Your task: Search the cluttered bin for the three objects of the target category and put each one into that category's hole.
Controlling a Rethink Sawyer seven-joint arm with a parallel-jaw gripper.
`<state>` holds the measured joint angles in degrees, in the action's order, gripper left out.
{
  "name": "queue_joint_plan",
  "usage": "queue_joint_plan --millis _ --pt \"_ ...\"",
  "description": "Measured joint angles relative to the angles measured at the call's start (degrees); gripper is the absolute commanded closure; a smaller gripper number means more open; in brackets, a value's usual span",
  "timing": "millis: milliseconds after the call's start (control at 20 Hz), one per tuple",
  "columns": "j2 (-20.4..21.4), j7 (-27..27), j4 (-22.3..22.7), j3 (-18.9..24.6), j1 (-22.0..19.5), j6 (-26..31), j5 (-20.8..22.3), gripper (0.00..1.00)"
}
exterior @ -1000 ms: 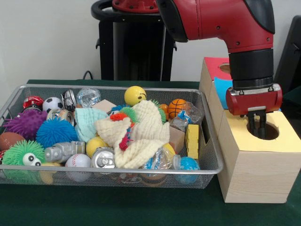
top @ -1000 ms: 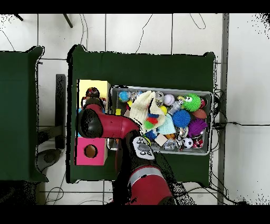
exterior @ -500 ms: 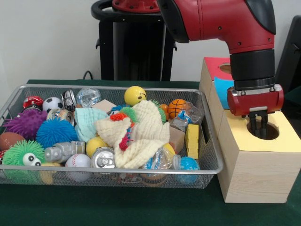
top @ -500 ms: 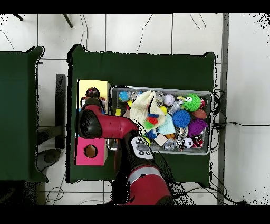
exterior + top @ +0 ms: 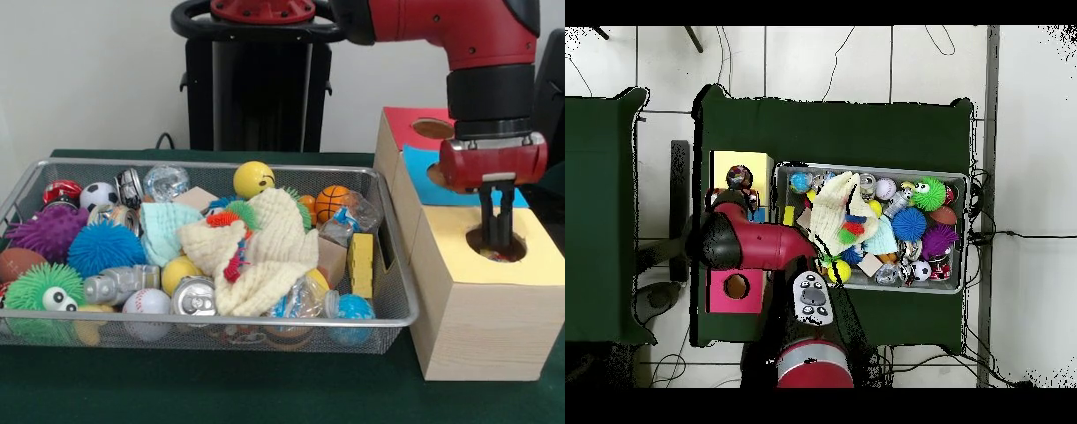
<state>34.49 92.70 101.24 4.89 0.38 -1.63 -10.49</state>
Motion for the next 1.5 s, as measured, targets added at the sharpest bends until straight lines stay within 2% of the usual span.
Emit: queue_joint_plan --millis 300,500,1350,1500 --pt "2.66 0.0 0.02 -2.71 2.2 5.11 -0.87 1.0" --pt "5.0 0.0 0.02 -4.99 3.82 10.53 -1.01 1.0" --pt "12.99 0.0 -0.88 -14.22 6.05 27.35 -0.84 1.0" --pt "14.08 0.0 -0.88 -15.13 5.88 28.78 -0.85 1.0"
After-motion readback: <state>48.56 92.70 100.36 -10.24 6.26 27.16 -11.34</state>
